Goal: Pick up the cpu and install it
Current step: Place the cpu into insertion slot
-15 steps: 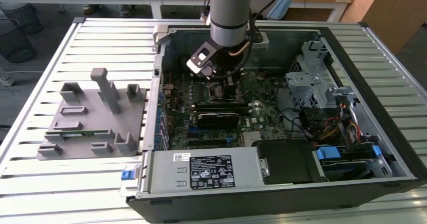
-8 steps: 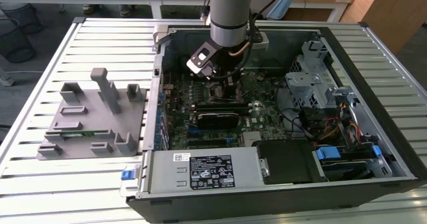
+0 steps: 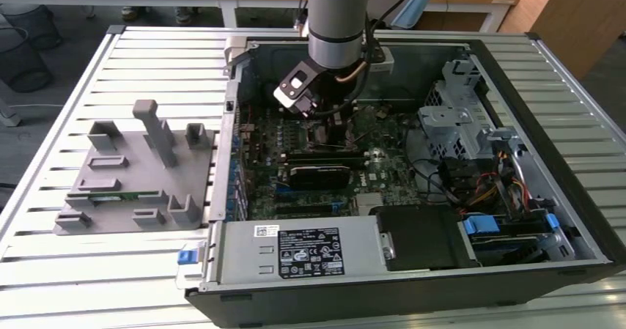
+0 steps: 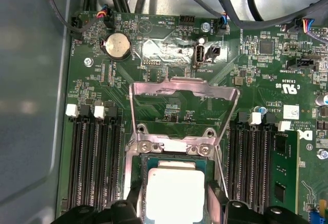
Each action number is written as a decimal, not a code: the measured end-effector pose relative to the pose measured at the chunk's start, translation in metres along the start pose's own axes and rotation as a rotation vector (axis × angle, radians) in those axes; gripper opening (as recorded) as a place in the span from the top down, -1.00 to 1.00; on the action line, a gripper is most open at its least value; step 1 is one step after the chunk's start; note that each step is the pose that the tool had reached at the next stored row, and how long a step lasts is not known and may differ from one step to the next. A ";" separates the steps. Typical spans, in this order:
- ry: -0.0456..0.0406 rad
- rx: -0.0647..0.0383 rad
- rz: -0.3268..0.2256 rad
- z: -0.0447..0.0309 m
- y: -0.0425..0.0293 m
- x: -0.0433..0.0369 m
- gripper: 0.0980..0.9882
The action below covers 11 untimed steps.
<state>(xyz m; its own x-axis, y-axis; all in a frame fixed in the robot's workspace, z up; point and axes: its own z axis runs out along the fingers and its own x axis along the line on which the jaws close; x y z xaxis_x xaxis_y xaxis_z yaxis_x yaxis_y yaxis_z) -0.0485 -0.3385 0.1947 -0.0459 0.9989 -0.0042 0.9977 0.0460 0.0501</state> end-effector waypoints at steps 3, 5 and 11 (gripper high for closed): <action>-0.0002 0.000 0.001 -0.0001 0.0000 0.0006 -0.14; -0.0002 0.000 0.001 0.0000 0.0000 0.0011 -0.14; -0.0001 0.000 0.001 0.0000 0.0000 0.0016 0.03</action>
<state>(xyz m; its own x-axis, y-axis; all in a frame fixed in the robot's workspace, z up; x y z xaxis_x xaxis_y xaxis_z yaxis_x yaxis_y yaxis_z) -0.0485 -0.3369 0.1947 -0.0451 0.9990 -0.0043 0.9977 0.0452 0.0501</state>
